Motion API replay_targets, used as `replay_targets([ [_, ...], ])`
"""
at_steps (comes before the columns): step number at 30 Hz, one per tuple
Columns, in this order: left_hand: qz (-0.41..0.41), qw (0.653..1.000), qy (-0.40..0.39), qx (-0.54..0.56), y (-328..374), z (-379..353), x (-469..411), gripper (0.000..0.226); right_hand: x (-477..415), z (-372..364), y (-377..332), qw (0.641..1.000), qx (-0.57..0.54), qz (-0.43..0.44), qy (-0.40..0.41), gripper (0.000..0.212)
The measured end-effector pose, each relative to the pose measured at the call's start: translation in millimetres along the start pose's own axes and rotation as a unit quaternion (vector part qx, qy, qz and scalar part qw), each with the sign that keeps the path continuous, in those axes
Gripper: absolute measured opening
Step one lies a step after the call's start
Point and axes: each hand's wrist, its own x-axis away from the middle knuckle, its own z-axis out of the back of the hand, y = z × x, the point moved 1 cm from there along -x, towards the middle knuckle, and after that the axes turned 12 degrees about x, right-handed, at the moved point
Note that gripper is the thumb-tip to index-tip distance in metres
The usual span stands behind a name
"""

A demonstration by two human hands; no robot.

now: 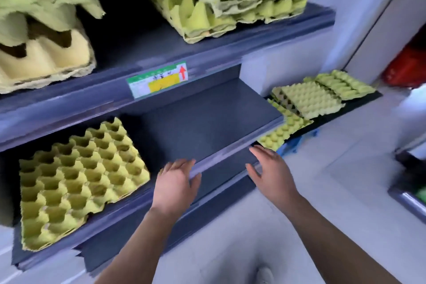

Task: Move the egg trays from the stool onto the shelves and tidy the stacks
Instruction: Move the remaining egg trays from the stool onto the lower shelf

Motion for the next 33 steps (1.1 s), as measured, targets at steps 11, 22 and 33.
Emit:
replay_targets([
  [11, -0.086, 0.995, -0.027, 0.05, 196, -147, -115, 0.029, -9, 54, 233, 0.993, 0.025, -0.111, 0.013, 0.041],
  [22, -0.089, 0.989, -0.104, 0.063, 302, -264, -244, 0.042, -76, 70, 400, 0.979, 0.032, -0.201, 0.02, 0.041],
  [33, -0.111, 0.98, -0.158, 0.044, 374, -347, -424, 0.046, -213, 65, 533, 0.972, 0.033, -0.235, -0.006, 0.043],
])
